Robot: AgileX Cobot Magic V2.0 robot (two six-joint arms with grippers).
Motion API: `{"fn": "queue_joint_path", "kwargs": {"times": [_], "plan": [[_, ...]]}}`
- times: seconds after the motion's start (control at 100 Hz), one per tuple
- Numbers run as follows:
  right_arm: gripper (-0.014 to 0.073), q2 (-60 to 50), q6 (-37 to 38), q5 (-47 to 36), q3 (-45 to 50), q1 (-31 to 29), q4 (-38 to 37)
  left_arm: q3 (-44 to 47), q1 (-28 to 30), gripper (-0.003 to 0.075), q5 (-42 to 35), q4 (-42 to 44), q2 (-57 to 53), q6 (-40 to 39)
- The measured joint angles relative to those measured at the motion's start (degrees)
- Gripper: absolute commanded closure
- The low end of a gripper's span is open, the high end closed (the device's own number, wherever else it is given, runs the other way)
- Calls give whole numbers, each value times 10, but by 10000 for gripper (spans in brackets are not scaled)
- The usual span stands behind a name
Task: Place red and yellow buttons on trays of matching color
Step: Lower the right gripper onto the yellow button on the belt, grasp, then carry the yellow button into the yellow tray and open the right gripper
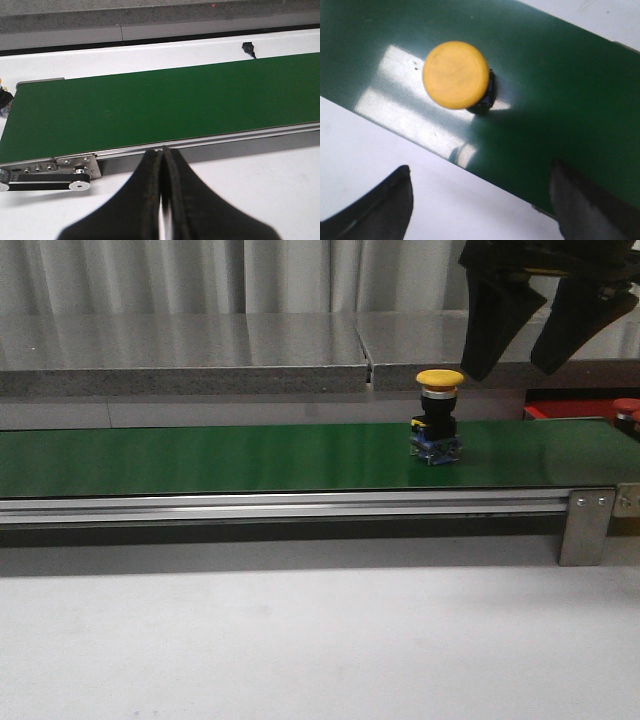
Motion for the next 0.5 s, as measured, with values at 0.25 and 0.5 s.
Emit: {"fn": "queue_joint_path", "kwargs": {"times": [0.25,0.5], "plan": [[31,58,-6,3,-48,0,-1,0,0,739,0,0,0,0],[102,82,-8,-32,-53,0,-1,0,0,739,0,0,0,0]]}}
